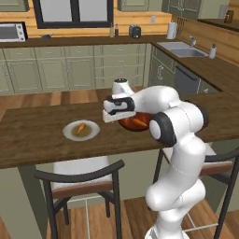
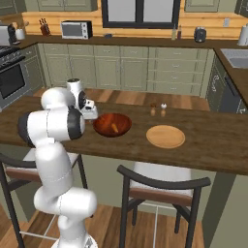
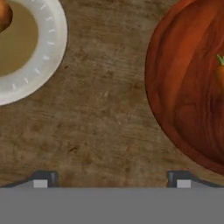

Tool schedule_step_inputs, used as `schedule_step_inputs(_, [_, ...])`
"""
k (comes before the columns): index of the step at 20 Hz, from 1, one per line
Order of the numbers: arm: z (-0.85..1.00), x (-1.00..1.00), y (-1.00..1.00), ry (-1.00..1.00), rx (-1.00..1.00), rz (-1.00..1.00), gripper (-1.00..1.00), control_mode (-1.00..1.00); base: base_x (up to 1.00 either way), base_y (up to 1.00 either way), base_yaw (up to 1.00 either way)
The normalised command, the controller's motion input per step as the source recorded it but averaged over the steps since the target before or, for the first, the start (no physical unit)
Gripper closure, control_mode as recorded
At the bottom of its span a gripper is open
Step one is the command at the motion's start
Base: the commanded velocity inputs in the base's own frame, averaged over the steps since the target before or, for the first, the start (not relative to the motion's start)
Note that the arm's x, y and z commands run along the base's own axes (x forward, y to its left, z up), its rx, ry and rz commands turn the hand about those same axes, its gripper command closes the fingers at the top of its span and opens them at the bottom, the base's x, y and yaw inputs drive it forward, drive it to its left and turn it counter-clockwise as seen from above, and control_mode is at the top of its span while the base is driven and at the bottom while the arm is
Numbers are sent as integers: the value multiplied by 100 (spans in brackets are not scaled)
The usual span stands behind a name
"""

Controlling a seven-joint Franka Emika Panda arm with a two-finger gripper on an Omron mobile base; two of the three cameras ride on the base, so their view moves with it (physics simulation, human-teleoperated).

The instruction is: Pick the chicken drumstick and carrot from their plates and place them in the bowl. Then put the bowl in the fridge.

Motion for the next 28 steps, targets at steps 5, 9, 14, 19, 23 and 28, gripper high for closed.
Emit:
schedule_step_inputs(5, [7,4,100,-17,0,-32,-100,-100,0,0,0])
schedule_step_inputs(9, [0,15,99,-13,8,-31,-100,-100,0,0,0])
schedule_step_inputs(14, [1,57,57,-1,7,-25,-100,-100,0,0,0])
schedule_step_inputs(19, [0,31,16,0,5,-15,-100,-100,0,0,0])
schedule_step_inputs(23, [-1,30,1,0,2,-7,-100,-100,0,0,0])
schedule_step_inputs(28, [-13,19,3,4,1,-2,-100,-100,0,0,0])
